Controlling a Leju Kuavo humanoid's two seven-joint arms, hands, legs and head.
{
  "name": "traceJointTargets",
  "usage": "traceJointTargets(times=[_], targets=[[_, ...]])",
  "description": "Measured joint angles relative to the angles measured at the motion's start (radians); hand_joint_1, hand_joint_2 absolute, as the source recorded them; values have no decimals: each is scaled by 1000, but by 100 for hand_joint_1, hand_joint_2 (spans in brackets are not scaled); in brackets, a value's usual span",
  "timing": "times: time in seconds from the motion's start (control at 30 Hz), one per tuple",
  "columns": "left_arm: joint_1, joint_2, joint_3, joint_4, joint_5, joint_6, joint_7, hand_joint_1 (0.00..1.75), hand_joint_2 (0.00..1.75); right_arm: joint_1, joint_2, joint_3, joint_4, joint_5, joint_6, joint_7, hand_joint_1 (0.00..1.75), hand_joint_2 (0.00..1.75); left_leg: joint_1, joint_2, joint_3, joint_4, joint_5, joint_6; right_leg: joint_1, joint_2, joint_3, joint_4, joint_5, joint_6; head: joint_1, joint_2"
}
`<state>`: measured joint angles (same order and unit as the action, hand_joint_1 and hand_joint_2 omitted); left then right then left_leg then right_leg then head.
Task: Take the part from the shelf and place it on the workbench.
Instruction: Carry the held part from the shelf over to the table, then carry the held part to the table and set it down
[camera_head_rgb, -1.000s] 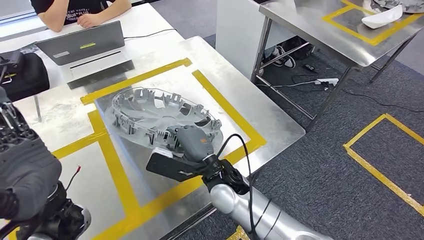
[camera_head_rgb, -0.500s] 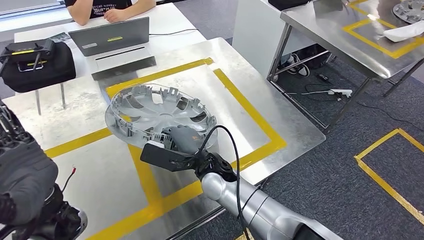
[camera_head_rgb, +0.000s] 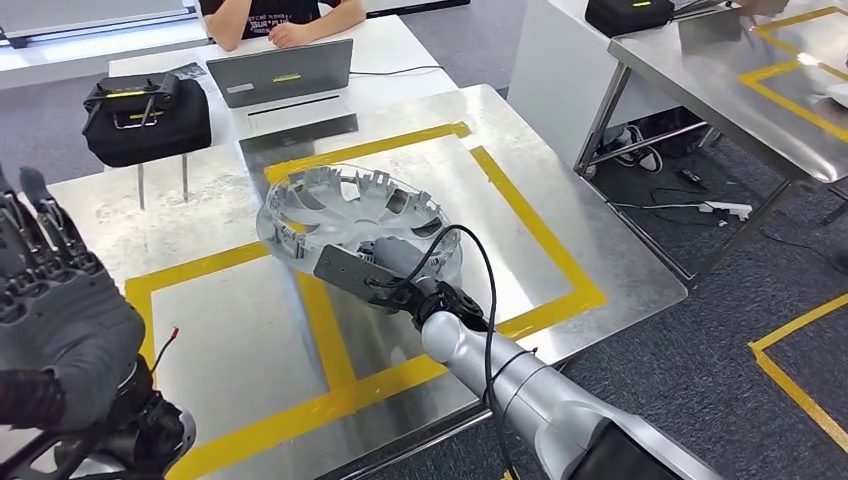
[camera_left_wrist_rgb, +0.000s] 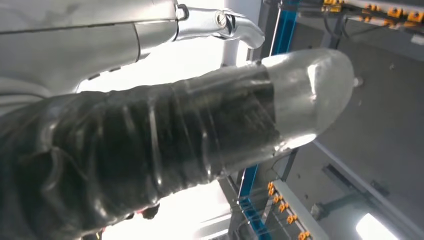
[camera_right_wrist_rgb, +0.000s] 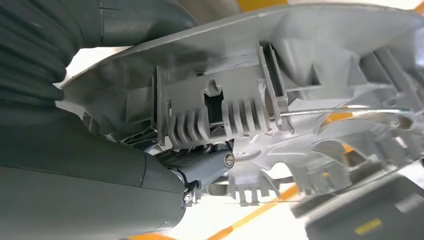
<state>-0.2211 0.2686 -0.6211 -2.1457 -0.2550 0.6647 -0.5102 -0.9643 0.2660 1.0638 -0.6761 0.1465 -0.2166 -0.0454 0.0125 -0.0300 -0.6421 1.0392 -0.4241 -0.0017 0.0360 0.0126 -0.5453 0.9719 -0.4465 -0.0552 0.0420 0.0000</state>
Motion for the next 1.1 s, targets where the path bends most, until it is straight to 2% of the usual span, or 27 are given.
traceJointTargets(times=[0.03,0.1,0.13,0.17,0.2,0.27,0.3,0.33,0.4,0.47,0.5,0.53,0.6,0.63,0.67,0.7,0.73,0.77,0.8,0.83,0.87,0.9,0.93,1.0,1.03,1.1], targets=[[-2,0,-1,1,2,-3,-2,0,0,-7,6,3,15,-7,15,16,175,175,0,7,-16,36,-26,-4,-6,-4,7,-13,18,2,-5,0],[-4,0,-4,4,6,-9,-4,0,0,-23,15,9,44,-36,50,54,175,175,6,18,-58,146,-92,-17,-9,-11,-1,-18,35,7,-21,0],[-4,0,-6,6,6,-11,-4,0,0,-29,18,13,59,-55,68,72,175,175,11,21,-76,193,-111,-24,-10,-13,-6,-17,39,10,-27,0],[-4,0,-8,8,6,-11,-2,0,0,-31,19,16,75,-76,83,89,175,175,15,23,-79,211,-110,-31,-12,-16,-10,-15,40,14,-31,0],[-4,-1,-9,10,3,-10,0,0,0,-34,21,19,91,-94,94,104,175,175,20,26,-65,193,-94,-39,-16,-18,-13,-11,40,18,-33,0],[-4,-1,-11,13,-4,-4,6,0,0,-40,23,27,121,-118,104,127,175,175,28,34,-1,84,-47,-54,-24,-23,-23,8,34,32,-38,0],[-4,-1,-13,14,-7,0,10,0,0,-46,24,31,133,-123,104,135,175,175,31,36,29,36,-36,-56,-25,-24,-35,22,26,41,-46,0],[-4,-1,-14,14,-10,3,14,0,0,-53,24,34,144,-126,102,141,175,175,33,36,48,8,-36,-48,-24,-25,-44,34,16,51,-52,0],[-3,0,-15,13,-17,10,20,0,0,-63,23,39,161,-133,88,150,175,175,33,32,60,5,-47,-22,-19,-29,-51,45,1,66,-52,0],[-1,0,-17,13,-23,15,25,0,0,-68,21,44,173,-139,72,158,175,175,34,27,60,7,-45,0,-21,-32,-43,53,-5,76,-38,0],[-1,0,-17,12,-25,16,29,0,0,-71,20,47,178,-141,66,161,175,175,33,25,60,7,-41,7,-24,-31,-49,74,-22,81,-32,0],[-1,0,-18,12,-27,17,32,0,0,-74,17,48,181,-143,60,164,175,175,33,23,58,6,-37,14,-26,-29,-65,114,-51,85,-28,0],[-1,0,-19,9,-31,20,37,0,0,-79,12,51,187,-147,49,168,173,175,29,21,49,5,-27,24,-28,-24,-118,237,-131,90,-15,0],[-1,0,-20,8,-33,20,39,0,0,-79,9,53,189,-149,45,169,130,175,26,19,41,5,-22,26,-28,-23,-141,292,-158,89,-11,0],[0,0,-20,8,-35,21,40,0,0,-78,7,55,190,-150,41,169,86,175,22,18,35,5,-18,29,-28,-23,-151,320,-168,87,-7,0],[0,0,-21,8,-36,21,41,0,0,-76,4,59,192,-150,39,170,43,175,17,16,29,5,-14,31,-27,-22,-144,314,-158,81,-4,0],[0,0,-21,8,-38,21,43,0,0,-74,0,62,194,-150,36,173,0,175,11,14,25,4,-10,32,-23,-22,-118,271,-134,69,0,0],[-1,0,-21,8,-39,21,45,0,0,-74,-3,65,195,-150,31,175,0,175,7,12,23,3,-6,34,-15,-21,-79,201,-104,51,3,0],[-1,0,-22,8,-40,20,47,0,0,-73,-6,68,196,-150,21,176,0,175,5,11,22,1,-2,33,-5,-19,-43,133,-78,31,-1,0],[-1,0,-23,8,-41,20,49,0,0,-73,-9,69,197,-151,9,175,0,175,6,9,24,-4,0,29,6,-18,-15,78,-60,14,-7,0],[0,1,-23,7,-42,21,49,0,0,-74,-12,70,196,-152,-4,171,0,175,11,8,26,-8,2,23,16,-17,0,44,-52,2,-10,0],[0,1,-24,7,-42,21,49,0,0,-74,-15,71,196,-154,-15,165,0,175,16,6,28,-13,4,14,21,-16,3,32,-48,-2,-12,0],[1,1,-24,7,-42,22,49,0,0,-75,-18,71,196,-156,-22,157,0,175,19,5,32,-21,7,7,25,-17,9,17,-42,-6,-6,0],[1,3,-24,5,-41,22,47,0,0,-72,-22,71,195,-160,-34,140,0,175,17,8,29,-22,7,-1,18,-20,35,-25,-10,-9,5,0],[1,4,-25,5,-40,21,46,0,0,-69,-23,71,194,-162,-44,130,0,175,15,11,20,-2,-10,-5,11,-21,47,-44,7,-10,4,0],[1,7,-25,4,-40,19,47,0,0,-62,-28,72,192,-167,-67,109,0,175,18,16,-22,94,-74,-17,0,-25,49,-56,26,-5,-8,0]])
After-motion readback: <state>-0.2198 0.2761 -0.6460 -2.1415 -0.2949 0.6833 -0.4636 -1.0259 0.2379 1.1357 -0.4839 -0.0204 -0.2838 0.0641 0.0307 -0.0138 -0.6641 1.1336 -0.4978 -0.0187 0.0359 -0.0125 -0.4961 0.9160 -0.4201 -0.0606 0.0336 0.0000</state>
